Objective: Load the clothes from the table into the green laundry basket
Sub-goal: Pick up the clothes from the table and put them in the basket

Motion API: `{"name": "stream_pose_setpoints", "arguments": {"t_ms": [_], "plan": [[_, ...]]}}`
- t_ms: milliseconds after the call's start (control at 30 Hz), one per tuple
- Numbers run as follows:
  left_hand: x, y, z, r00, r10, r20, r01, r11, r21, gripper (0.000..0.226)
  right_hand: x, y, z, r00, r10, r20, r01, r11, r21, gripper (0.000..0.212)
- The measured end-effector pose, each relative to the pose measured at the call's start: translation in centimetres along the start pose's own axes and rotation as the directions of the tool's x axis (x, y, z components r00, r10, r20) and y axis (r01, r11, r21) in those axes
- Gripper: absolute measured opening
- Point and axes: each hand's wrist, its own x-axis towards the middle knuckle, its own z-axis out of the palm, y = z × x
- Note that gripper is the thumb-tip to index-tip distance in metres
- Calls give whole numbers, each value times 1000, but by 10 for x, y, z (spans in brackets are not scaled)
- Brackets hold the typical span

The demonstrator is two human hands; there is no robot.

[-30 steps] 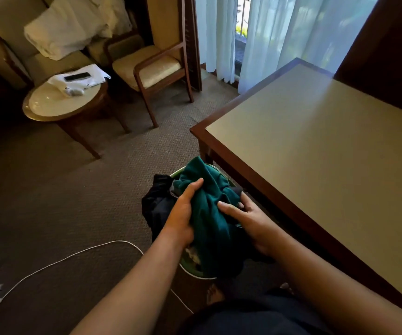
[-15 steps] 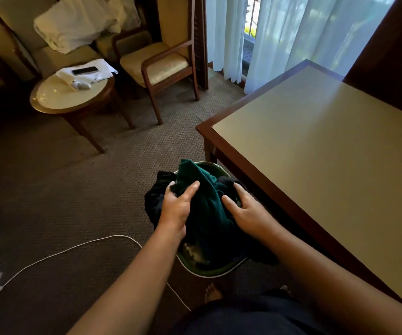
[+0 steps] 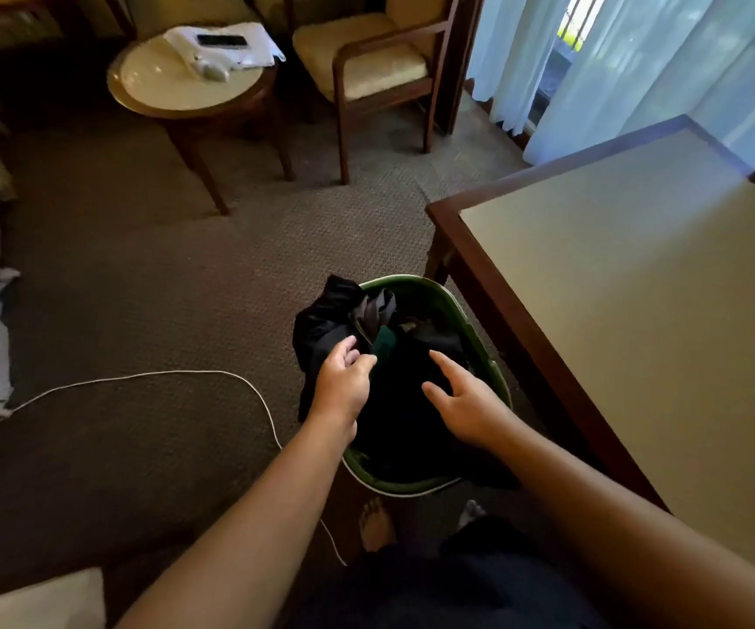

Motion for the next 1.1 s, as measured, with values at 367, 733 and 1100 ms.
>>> {"name": "stream_pose_setpoints", "arguments": {"t_ms": [367,733,1100], "plan": [[119,-46,-28,935,103,-339,50,909,414,68,194,-11,48,952,-267,152,307,836,-454,62],[180,-113,-36,840,195,-507,69,887,456,49,306,-27,135,830,-390,399,554,495,-669,92],[155,-159,-5,759,485,-435,-76,729,680,34,316,45,142,739,-509,442,628,283,-725,37]]}}
